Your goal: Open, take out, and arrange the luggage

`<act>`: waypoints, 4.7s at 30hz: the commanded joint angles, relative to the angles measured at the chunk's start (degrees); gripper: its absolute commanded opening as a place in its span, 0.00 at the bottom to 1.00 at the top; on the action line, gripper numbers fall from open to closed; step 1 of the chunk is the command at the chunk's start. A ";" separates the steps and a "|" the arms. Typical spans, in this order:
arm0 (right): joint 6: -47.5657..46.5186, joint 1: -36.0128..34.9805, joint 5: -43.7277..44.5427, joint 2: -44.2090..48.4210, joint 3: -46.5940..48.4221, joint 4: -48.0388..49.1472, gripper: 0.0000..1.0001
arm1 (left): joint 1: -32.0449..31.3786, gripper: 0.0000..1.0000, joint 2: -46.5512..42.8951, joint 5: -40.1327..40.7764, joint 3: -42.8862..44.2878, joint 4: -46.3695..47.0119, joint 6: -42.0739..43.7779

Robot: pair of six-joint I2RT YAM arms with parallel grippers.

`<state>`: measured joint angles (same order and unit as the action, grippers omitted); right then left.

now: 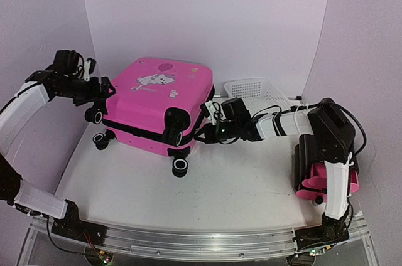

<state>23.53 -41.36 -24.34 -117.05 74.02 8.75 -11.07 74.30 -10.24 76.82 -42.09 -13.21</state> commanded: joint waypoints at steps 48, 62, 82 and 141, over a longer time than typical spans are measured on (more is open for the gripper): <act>-11.50 8.47 -5.51 -12.70 29.10 -14.40 0.00 | -24.41 0.72 -10.41 -0.38 -1.63 -3.12 0.43; -7.76 6.51 7.26 -5.59 12.06 9.14 0.00 | -36.30 0.42 23.48 -11.41 6.98 27.63 3.09; -5.56 -4.00 18.66 1.05 -9.23 38.80 0.00 | -31.81 0.17 34.65 -5.71 13.29 30.24 4.81; -15.35 -12.27 23.92 10.32 -18.09 30.61 0.00 | 3.41 0.99 -9.66 2.59 -11.60 -14.02 -0.86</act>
<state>12.08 -51.86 2.42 -111.63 53.25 40.56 -11.68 60.07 -2.94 66.92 -54.98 -15.00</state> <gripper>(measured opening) 0.012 0.994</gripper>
